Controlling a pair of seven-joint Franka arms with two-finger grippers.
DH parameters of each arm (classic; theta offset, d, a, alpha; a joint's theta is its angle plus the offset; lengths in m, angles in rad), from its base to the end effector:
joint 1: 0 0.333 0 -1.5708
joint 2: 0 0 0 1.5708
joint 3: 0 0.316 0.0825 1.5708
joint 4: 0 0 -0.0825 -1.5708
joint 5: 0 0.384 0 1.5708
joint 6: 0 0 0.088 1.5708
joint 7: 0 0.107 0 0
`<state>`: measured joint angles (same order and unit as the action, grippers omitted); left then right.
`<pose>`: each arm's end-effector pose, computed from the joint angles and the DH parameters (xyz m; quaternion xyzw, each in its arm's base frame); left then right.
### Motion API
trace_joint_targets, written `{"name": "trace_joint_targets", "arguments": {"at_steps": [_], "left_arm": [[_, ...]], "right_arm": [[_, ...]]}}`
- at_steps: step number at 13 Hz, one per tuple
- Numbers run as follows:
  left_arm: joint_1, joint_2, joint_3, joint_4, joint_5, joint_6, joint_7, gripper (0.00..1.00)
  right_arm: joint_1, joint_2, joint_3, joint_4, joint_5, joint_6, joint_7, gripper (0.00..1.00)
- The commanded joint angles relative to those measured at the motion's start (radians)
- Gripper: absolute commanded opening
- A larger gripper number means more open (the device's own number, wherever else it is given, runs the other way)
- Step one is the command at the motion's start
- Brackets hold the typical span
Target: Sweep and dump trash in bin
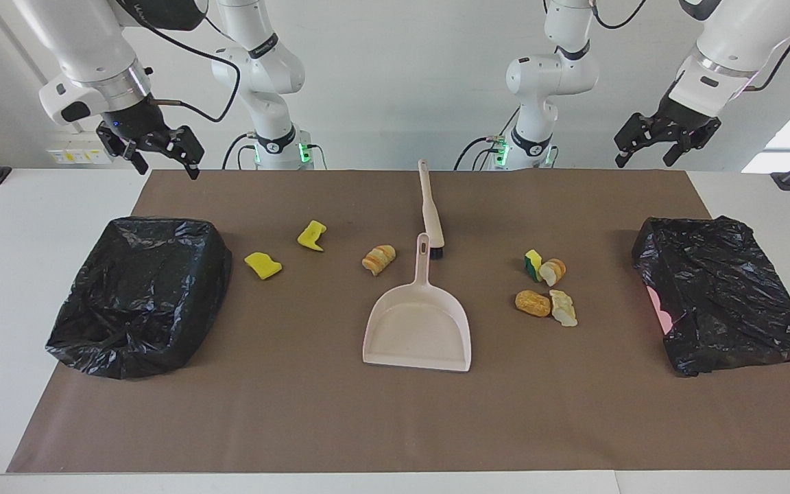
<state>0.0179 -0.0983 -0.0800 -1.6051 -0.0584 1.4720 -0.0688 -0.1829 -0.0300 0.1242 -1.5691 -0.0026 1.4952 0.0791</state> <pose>0.5118 -0.0409 0.6524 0.9995 0.0012 -0.0192 0.0240 0.5366 -0.0307 0.6351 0.9974 -0.0690 -0.0220 0.0034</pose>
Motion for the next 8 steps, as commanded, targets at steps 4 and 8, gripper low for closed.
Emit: {"name": "trace_joint_targets", "arguments": {"at_steps": [4,8], "left_arm": [[-0.067,-0.099,-0.001,-0.134,0.0,0.007,-0.063,1.0],[-0.153,-0.227,-0.001,-0.304,-0.04,0.031,-0.082,1.0]], "right_arm": [[0.0,-0.022,0.011,-0.023,0.012,-0.003,-0.007,1.0],[0.019,-0.004,0.02,-0.019,0.009,0.008,-0.004,1.0]]}}
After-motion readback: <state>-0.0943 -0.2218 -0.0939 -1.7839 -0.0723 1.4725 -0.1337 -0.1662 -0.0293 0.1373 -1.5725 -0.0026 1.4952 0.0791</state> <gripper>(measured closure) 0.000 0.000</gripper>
